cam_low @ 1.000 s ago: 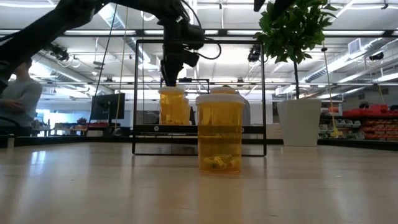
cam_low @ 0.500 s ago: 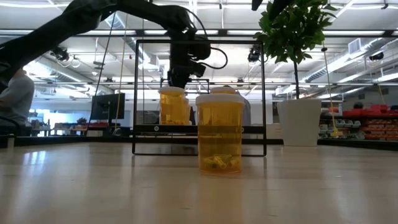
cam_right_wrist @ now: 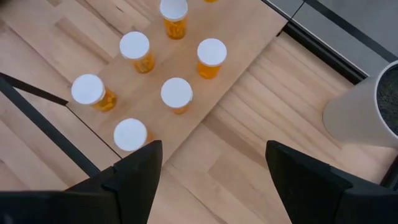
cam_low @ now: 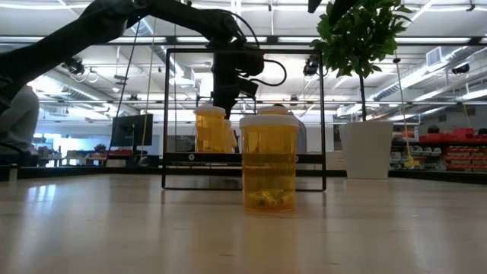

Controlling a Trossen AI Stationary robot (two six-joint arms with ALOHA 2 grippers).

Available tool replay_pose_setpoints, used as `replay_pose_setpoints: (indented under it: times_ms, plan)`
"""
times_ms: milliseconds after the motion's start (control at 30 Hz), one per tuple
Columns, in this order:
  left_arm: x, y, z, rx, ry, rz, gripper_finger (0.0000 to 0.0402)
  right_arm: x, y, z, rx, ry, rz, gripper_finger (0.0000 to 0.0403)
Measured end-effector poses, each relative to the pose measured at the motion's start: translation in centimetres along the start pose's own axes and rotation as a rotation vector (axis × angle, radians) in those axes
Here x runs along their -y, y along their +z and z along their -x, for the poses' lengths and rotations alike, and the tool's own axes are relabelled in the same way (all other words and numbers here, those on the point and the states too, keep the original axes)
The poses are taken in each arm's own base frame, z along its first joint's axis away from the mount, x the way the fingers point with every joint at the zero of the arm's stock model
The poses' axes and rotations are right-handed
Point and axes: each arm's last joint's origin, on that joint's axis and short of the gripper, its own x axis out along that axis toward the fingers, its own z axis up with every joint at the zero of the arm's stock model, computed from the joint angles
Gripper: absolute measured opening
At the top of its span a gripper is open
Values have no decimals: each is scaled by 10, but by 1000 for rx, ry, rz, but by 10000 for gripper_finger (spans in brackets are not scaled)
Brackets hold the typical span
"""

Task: Pick and place medicine bottles onto shelf by color
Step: Put the orange pill bottle on the shelf aligned with the other orange pill bottles

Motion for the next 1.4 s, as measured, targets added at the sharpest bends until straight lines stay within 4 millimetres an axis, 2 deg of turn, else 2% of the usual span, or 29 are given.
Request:
replay_pose_setpoints:
  times_ms: [267, 700, 967, 1400]
  plan:
    - [2, 2, -8, -20, -3, -47, 230, 0, 0, 0, 0, 0, -5, 294]
    - [0, 3, -8, -16, 28, -89, 230, 0, 0, 0, 0, 0, -8, 294]
    - [4, -4, -24, -100, 16, -101, 231, 0, 0, 0, 0, 1, -8, 294]
    - [4, 2, -24, -54, 40, -97, 230, -1, -1, 0, 0, 2, -14, 294]
